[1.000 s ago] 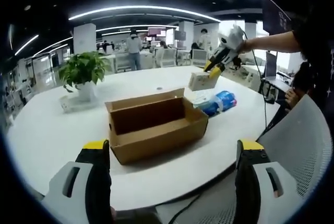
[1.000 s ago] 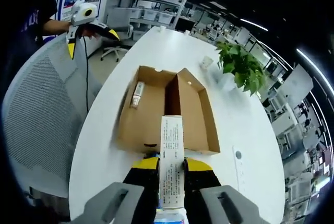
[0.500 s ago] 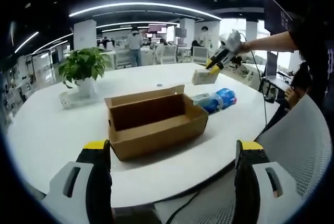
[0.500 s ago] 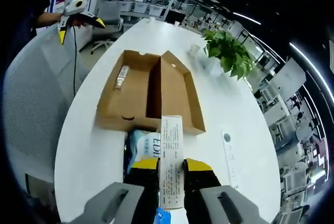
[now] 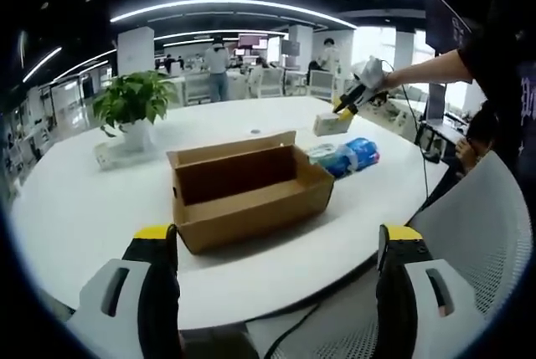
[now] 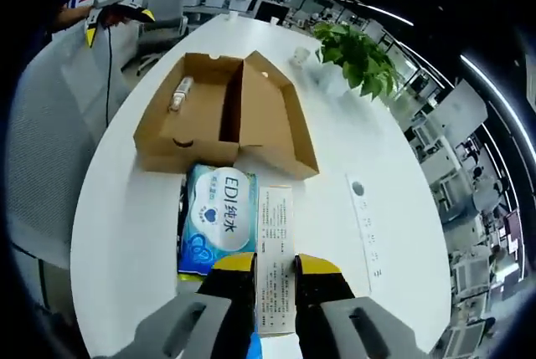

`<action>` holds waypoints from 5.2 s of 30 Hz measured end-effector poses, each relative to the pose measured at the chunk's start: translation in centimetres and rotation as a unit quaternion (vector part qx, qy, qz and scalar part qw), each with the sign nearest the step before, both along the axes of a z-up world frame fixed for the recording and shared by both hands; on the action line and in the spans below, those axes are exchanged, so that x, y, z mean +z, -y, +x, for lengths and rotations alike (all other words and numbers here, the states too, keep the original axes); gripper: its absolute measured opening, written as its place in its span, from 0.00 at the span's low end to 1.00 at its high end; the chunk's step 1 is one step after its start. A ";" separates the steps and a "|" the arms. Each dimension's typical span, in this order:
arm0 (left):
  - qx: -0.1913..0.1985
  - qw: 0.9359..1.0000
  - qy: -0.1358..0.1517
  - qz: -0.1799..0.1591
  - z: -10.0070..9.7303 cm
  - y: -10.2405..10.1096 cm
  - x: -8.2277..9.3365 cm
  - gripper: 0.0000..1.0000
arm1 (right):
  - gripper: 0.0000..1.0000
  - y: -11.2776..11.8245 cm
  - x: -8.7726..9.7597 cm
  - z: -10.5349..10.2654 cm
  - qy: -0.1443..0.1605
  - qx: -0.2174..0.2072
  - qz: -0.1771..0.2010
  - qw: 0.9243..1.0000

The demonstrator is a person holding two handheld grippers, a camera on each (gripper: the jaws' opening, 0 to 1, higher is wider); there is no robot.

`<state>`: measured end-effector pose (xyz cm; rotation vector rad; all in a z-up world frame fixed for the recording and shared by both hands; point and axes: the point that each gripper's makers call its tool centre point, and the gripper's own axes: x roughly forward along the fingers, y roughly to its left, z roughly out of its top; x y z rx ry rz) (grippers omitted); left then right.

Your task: Operate the shoe box by opening the lid, removing the specified soft item, and placing it in the target area until the item is outside and the box remains undamaged.

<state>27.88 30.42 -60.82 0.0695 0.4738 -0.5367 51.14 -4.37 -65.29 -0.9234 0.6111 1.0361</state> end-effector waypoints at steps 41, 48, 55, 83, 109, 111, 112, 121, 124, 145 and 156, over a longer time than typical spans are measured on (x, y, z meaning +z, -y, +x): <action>0.015 0.999 -0.030 0.021 -0.3 -0.6 -1.1 0.94 | 0.12 8.6 -7.4 2.3 -0.040 -0.025 -0.084 0.995; 0.016 0.999 -0.036 0.025 -0.3 -0.7 -1.3 0.94 | 0.13 9.4 -8.6 2.2 -0.035 0.010 -0.122 0.992; 0.018 0.999 -0.040 0.026 -0.4 -0.8 -1.4 0.94 | 0.13 9.4 -8.4 2.7 -0.035 0.014 -0.125 0.992; 0.014 0.999 -0.040 0.028 -0.4 -0.7 -1.4 0.94 | 0.24 9.2 -6.2 3.5 -0.020 -0.016 -0.110 0.994; 0.004 1.000 -0.014 0.015 -0.2 -0.2 -0.6 0.94 | 0.41 0.3 -0.3 0.5 -0.030 0.005 0.015 0.999; 0.001 1.000 -0.014 0.015 -0.2 -0.1 -0.6 0.94 | 0.43 -0.6 -0.2 0.1 -0.034 0.014 0.020 0.999; 0.000 1.000 -0.014 0.015 -0.3 -0.1 -0.6 0.94 | 0.43 -1.2 -0.1 -0.2 -0.037 0.018 0.025 0.999; 0.004 1.000 -0.008 0.011 -0.2 -0.2 -0.3 0.95 | 0.46 -6.4 0.3 -2.0 -0.049 0.056 0.058 0.996; 0.005 1.000 -0.006 0.008 -0.1 -0.2 -0.3 0.95 | 0.46 -8.2 0.3 -2.7 -0.054 0.067 0.072 0.994; 0.015 1.000 0.002 0.001 0.2 -0.4 0.1 0.95 | 0.48 -18.8 -1.9 -6.3 -0.081 0.135 0.127 0.979; 0.016 1.000 0.001 0.000 0.2 -0.5 0.0 0.95 | 0.47 -22.6 -3.6 -6.4 -0.086 0.140 0.146 0.976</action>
